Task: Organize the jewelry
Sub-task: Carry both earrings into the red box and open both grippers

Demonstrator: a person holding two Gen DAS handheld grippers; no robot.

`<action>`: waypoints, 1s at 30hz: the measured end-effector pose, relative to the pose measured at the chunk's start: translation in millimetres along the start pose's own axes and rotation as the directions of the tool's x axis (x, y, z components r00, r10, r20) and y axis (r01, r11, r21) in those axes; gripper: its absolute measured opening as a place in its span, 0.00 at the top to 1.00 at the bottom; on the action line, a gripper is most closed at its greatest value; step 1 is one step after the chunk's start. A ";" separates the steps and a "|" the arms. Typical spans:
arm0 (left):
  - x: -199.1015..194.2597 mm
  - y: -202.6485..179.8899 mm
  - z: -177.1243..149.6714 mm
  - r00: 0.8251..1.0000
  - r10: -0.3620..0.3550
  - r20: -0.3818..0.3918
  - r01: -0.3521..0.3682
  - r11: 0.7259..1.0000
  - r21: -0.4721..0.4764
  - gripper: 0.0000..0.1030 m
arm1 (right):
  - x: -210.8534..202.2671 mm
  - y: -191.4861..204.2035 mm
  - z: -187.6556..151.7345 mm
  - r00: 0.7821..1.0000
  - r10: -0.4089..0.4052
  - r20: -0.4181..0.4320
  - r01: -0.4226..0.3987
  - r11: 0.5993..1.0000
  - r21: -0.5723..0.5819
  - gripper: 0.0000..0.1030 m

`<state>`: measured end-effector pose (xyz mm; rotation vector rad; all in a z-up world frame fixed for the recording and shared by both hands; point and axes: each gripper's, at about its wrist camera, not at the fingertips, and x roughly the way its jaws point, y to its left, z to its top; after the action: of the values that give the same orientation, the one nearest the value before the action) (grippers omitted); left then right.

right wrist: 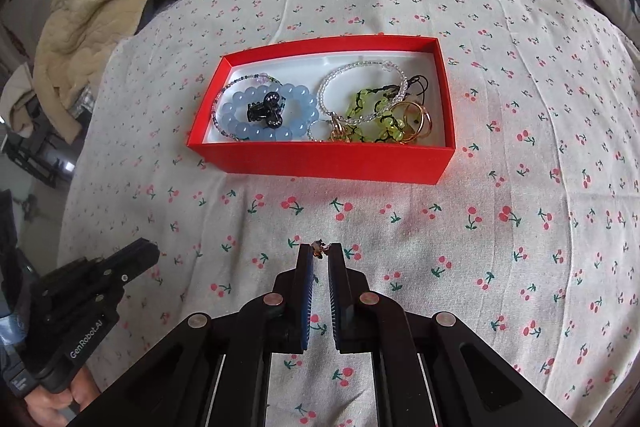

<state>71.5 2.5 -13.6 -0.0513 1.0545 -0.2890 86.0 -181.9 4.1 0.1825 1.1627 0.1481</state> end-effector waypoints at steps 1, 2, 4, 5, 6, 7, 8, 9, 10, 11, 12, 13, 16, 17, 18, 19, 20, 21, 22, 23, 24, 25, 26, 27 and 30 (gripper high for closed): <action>-1.1 -1.8 2.4 1.000 -0.004 0.007 0.004 1.000 0.001 0.94 | -3.1 -0.2 -0.1 1.000 0.009 0.008 -0.009 1.000 0.004 0.92; -2.3 -3.4 5.0 1.000 -0.009 0.014 0.009 1.000 0.001 0.94 | -6.5 -0.6 2.2 1.000 0.019 0.016 -0.019 1.000 0.010 0.92; -4.6 -6.7 10.4 0.999 -0.021 0.029 0.021 1.000 -0.002 0.94 | -12.2 -2.3 6.7 0.999 0.032 0.032 -0.033 0.999 0.023 0.92; -5.4 -9.0 13.3 0.999 -0.027 0.036 0.027 1.000 -0.002 0.94 | -14.8 -4.0 8.6 0.999 0.034 0.040 -0.035 0.999 0.031 0.92; -6.2 -11.6 16.2 0.999 -0.032 0.043 0.032 0.999 -0.001 0.94 | -17.0 -5.6 10.8 0.998 0.035 0.048 -0.037 0.999 0.038 0.92; -6.8 -14.2 19.2 0.998 -0.037 0.050 0.037 0.999 0.000 0.94 | -18.9 -7.6 13.0 0.998 0.038 0.055 -0.040 0.998 0.046 0.92; -7.1 -16.5 22.4 0.997 -0.042 0.059 0.042 0.999 0.001 0.94 | -20.3 -9.7 15.6 0.997 0.040 0.062 -0.044 0.998 0.055 0.92; -7.3 -18.9 26.1 0.997 -0.048 0.067 0.048 0.999 0.001 0.94 | -21.7 -11.8 17.9 0.997 0.043 0.070 -0.047 0.997 0.063 0.92; -7.3 -21.1 29.7 0.996 -0.053 0.076 0.053 0.999 0.000 0.94 | -22.8 -13.7 20.5 0.996 0.045 0.079 -0.050 0.996 0.070 0.92; -7.3 -23.4 33.4 0.995 -0.054 0.089 0.055 0.999 -0.001 0.94 | -24.2 -15.3 23.2 0.995 0.046 0.088 -0.053 0.996 0.076 0.92; -7.0 -25.6 37.3 0.993 -0.058 0.102 0.059 0.998 -0.001 0.94 | -25.4 -17.0 26.2 0.994 0.046 0.098 -0.054 0.995 0.082 0.92; -6.5 -27.5 40.9 0.991 -0.062 0.115 0.063 0.998 -0.002 0.94 | -26.5 -18.3 28.4 0.993 0.046 0.107 -0.056 0.995 0.088 0.92; -1.8 -32.6 52.8 0.987 -0.073 0.140 0.075 0.997 -0.010 0.94 | -27.1 -20.9 34.6 0.991 0.047 0.125 -0.060 0.993 0.098 0.92; 0.5 -33.9 56.7 0.986 -0.079 0.148 0.082 0.997 -0.012 0.94 | -26.7 -21.2 36.4 0.991 0.046 0.129 -0.059 0.993 0.099 0.92; 2.8 -35.8 60.1 0.984 -0.083 0.155 0.086 0.996 -0.012 0.94 | -26.3 -21.8 38.0 0.990 0.045 0.133 -0.059 0.993 0.100 0.92; 5.5 -37.3 63.2 0.983 -0.085 0.163 0.089 0.996 -0.012 0.94 | -25.5 -22.6 39.7 0.990 0.044 0.136 -0.058 0.993 0.101 0.92; 8.3 -38.3 65.7 0.982 -0.088 0.169 0.091 0.996 -0.011 0.94 | -24.7 -23.2 41.2 0.989 0.044 0.139 -0.059 0.993 0.101 0.92; 11.6 -39.2 68.3 0.981 -0.090 0.174 0.093 0.996 -0.011 0.94 | -23.8 -23.8 43.0 0.989 0.045 0.142 -0.060 0.993 0.103 0.92; 14.4 -40.0 70.2 0.980 -0.092 0.179 0.095 0.995 -0.013 0.94 | -22.9 -24.4 44.3 0.988 0.045 0.145 -0.061 0.993 0.104 0.92; 17.7 -40.3 71.9 0.979 -0.092 0.182 0.096 0.995 -0.016 0.94 | -21.9 -25.3 45.4 0.988 0.046 0.148 -0.062 0.992 0.106 0.92; 21.3 -40.3 73.7 0.978 -0.094 0.184 0.100 0.995 -0.021 0.94 | -20.8 -26.6 46.1 0.987 0.047 0.151 -0.064 0.992 0.109 0.92; 24.5 -40.3 74.9 0.978 -0.098 0.184 0.104 0.994 -0.025 0.94 | -19.6 -28.0 46.8 0.987 0.048 0.151 -0.065 0.991 0.113 0.92; 27.6 -40.6 76.0 0.978 -0.098 0.184 0.105 0.994 -0.026 0.94 | -18.4 -29.4 47.5 0.987 0.049 0.150 -0.067 0.991 0.117 0.92; 30.5 -41.2 77.0 0.978 -0.096 0.186 0.102 0.994 -0.025 0.94 | -17.0 -31.0 47.9 0.988 0.048 0.149 -0.067 0.990 0.120 0.92; 33.6 -42.4 77.1 0.973 -0.099 0.206 0.104 0.994 -0.017 0.91 | -15.4 -34.8 47.8 0.988 0.047 0.147 -0.066 0.990 0.129 0.92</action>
<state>144.5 -54.4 3.7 -0.1577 0.8518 -0.3538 124.8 -222.3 28.7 0.3391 1.0244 0.1053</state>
